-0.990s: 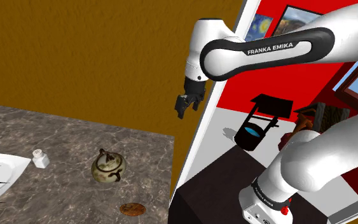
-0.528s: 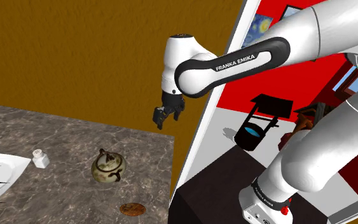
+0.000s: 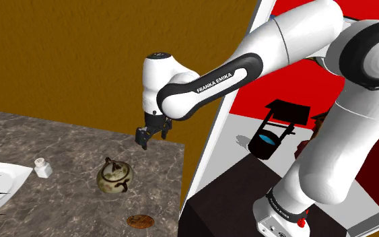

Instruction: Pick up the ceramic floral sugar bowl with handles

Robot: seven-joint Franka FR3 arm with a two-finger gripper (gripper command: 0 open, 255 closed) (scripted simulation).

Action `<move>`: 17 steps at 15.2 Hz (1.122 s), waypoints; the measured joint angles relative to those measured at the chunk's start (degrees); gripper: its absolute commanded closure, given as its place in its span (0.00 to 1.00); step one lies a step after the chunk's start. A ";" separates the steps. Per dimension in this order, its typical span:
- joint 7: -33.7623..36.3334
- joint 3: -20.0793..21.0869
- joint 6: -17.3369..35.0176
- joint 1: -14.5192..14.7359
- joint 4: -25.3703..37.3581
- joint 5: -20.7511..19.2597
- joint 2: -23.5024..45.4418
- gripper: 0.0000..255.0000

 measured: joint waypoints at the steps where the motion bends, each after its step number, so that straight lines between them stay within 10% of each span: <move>1: 1.16 -0.04 0.29 0.52 1.80 -1.13 2.28 0.00; 17: 12.49 -3.42 0.78 11.74 28.08 -11.25 30.65 0.00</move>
